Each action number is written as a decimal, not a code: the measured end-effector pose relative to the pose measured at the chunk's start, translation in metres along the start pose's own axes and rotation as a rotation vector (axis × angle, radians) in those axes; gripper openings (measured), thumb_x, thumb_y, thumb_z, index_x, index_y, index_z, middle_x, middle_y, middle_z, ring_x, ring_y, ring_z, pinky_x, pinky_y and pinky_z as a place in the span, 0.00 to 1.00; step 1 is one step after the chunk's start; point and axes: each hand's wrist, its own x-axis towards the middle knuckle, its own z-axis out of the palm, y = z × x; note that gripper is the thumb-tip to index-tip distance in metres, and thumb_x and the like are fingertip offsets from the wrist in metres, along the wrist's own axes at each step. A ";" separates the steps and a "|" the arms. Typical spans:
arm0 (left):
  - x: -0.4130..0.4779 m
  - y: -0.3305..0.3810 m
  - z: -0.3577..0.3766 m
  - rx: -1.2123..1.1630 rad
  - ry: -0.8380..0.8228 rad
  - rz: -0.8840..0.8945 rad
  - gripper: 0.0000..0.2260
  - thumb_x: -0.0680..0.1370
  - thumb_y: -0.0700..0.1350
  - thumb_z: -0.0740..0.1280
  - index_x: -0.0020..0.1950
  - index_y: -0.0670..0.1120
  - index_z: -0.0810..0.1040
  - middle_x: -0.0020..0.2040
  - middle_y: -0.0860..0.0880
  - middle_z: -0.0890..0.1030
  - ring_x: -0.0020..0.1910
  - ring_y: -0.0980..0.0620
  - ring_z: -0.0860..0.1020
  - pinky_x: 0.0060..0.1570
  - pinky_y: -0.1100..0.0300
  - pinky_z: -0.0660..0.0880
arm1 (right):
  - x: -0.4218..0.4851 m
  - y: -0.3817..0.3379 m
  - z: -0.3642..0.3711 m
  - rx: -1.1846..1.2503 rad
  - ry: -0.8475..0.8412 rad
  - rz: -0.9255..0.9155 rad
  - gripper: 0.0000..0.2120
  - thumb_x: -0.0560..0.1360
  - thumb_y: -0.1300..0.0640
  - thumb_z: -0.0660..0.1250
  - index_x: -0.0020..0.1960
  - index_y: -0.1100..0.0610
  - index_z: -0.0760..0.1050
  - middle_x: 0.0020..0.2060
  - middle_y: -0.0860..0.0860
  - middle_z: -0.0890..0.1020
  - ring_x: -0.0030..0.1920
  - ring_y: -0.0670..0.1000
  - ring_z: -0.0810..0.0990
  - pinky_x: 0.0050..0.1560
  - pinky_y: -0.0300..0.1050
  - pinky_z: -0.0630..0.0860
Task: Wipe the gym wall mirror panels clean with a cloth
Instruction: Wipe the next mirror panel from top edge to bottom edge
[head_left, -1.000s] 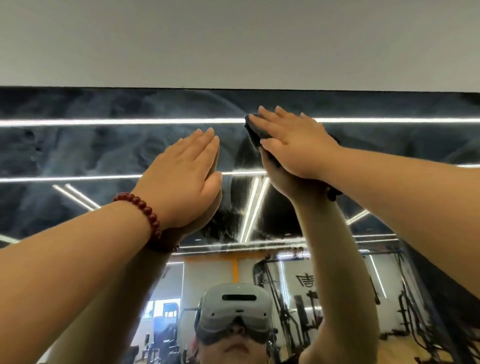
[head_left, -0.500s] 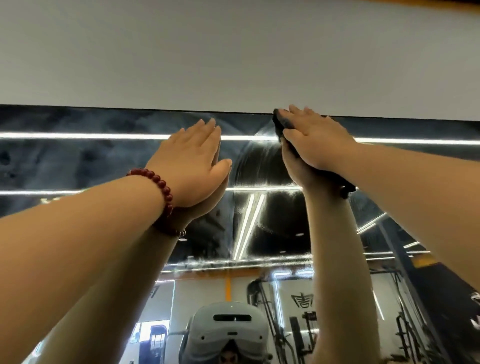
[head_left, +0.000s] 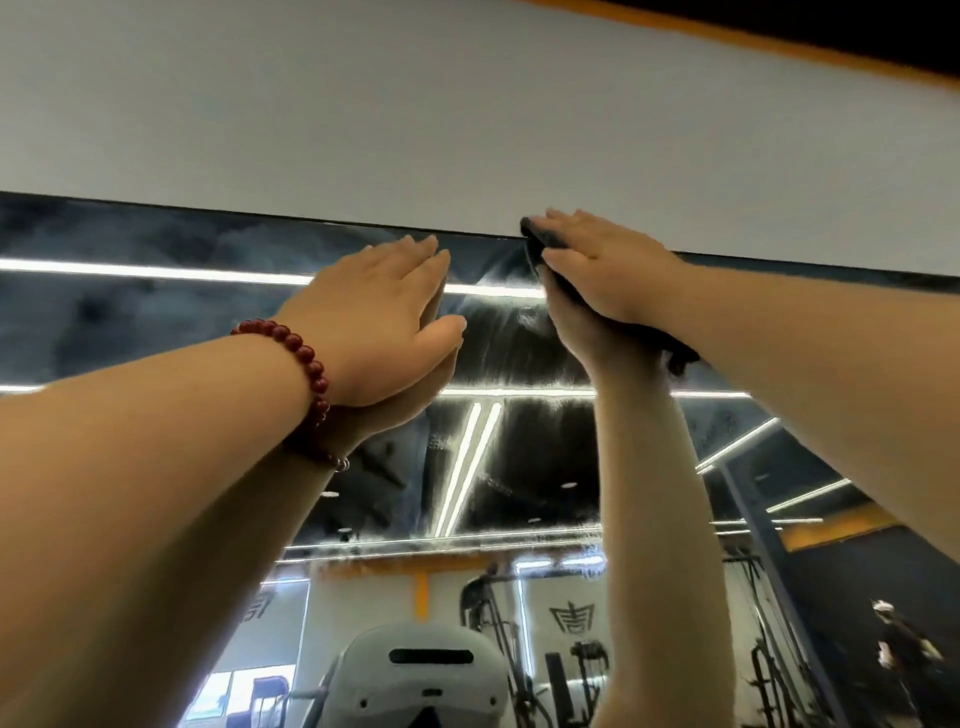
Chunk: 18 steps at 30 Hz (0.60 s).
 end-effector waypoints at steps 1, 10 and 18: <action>0.000 -0.001 0.000 -0.001 0.004 -0.003 0.30 0.82 0.61 0.46 0.81 0.48 0.47 0.82 0.51 0.47 0.80 0.53 0.47 0.76 0.56 0.46 | 0.007 -0.008 0.003 -0.021 0.005 -0.014 0.23 0.85 0.49 0.49 0.80 0.43 0.53 0.80 0.43 0.54 0.79 0.48 0.49 0.78 0.52 0.49; -0.005 0.000 -0.002 -0.061 -0.032 -0.010 0.38 0.73 0.61 0.40 0.81 0.47 0.49 0.81 0.51 0.48 0.80 0.54 0.47 0.76 0.57 0.45 | -0.059 -0.008 0.015 -0.047 -0.071 -0.415 0.23 0.82 0.42 0.46 0.77 0.38 0.53 0.78 0.38 0.53 0.79 0.43 0.48 0.76 0.45 0.44; -0.008 0.018 -0.018 -0.061 -0.085 -0.038 0.29 0.83 0.60 0.44 0.81 0.49 0.46 0.81 0.54 0.45 0.79 0.57 0.44 0.72 0.63 0.42 | -0.011 0.037 -0.002 -0.026 -0.016 -0.066 0.25 0.86 0.48 0.49 0.81 0.46 0.48 0.79 0.48 0.58 0.79 0.51 0.53 0.76 0.51 0.51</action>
